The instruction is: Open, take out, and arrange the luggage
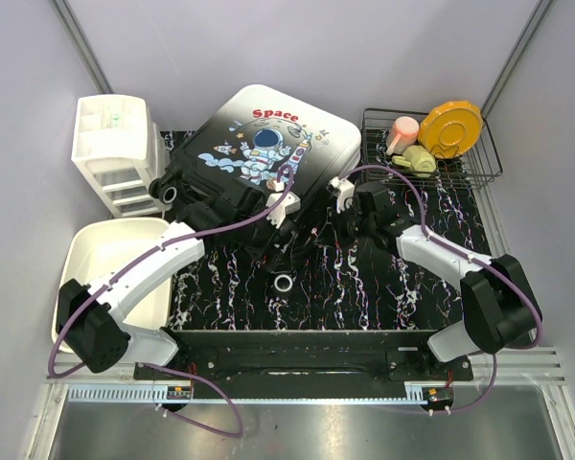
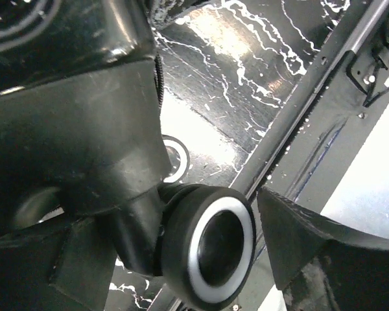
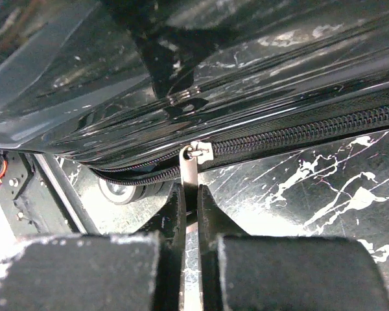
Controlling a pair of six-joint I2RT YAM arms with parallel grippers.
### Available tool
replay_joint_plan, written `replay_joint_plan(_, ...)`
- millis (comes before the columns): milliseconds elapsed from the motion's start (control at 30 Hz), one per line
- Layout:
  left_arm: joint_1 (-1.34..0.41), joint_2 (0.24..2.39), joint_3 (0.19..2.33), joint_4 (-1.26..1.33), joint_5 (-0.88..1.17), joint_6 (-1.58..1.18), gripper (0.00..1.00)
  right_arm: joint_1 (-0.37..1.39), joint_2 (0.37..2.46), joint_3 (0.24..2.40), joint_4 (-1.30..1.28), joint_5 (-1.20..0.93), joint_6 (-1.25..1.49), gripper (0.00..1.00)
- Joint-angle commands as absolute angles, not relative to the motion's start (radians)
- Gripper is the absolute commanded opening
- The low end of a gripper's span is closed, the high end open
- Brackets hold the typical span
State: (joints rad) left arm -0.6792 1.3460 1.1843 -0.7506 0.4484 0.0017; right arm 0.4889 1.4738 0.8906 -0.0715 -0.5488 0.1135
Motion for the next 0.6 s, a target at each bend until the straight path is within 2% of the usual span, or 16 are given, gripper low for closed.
replay_joint_plan(0, -0.673, 1.353, 1.174, -0.708, 0.256, 0.033, 0.72, 0.537, 1.468, 0.942, 0.042, -0.608, 0.187, 0.0)
replay_joint_plan(100, -0.634, 1.35, 1.16, -0.777, 0.235, 0.069, 0.55, 0.526, 1.43, 0.94, -0.047, -0.551, 0.108, 0.0)
replay_joint_plan(133, -0.617, 1.348, 1.155, -0.802, 0.25, 0.075, 0.43, 0.519, 1.41, 0.937, -0.066, -0.536, 0.085, 0.0)
replay_joint_plan(200, -0.569, 1.322, 1.128, -0.845, 0.311, 0.118, 0.33, 0.476, 1.397, 0.931, -0.132, -0.525, 0.039, 0.0)
replay_joint_plan(233, -0.558, 1.309, 1.112, -0.851, 0.321, 0.132, 0.21, 0.456, 1.393, 0.931, -0.153, -0.531, 0.028, 0.0)
replay_joint_plan(367, -0.54, 1.243, 1.03, -0.879, 0.345, 0.222, 0.0, 0.344, 1.396, 0.94, -0.224, -0.564, -0.049, 0.0)
replay_joint_plan(567, -0.514, 1.218, 1.005, -0.934, 0.308, 0.353, 0.0, 0.207, 1.512, 1.053, -0.253, -0.661, -0.14, 0.0)
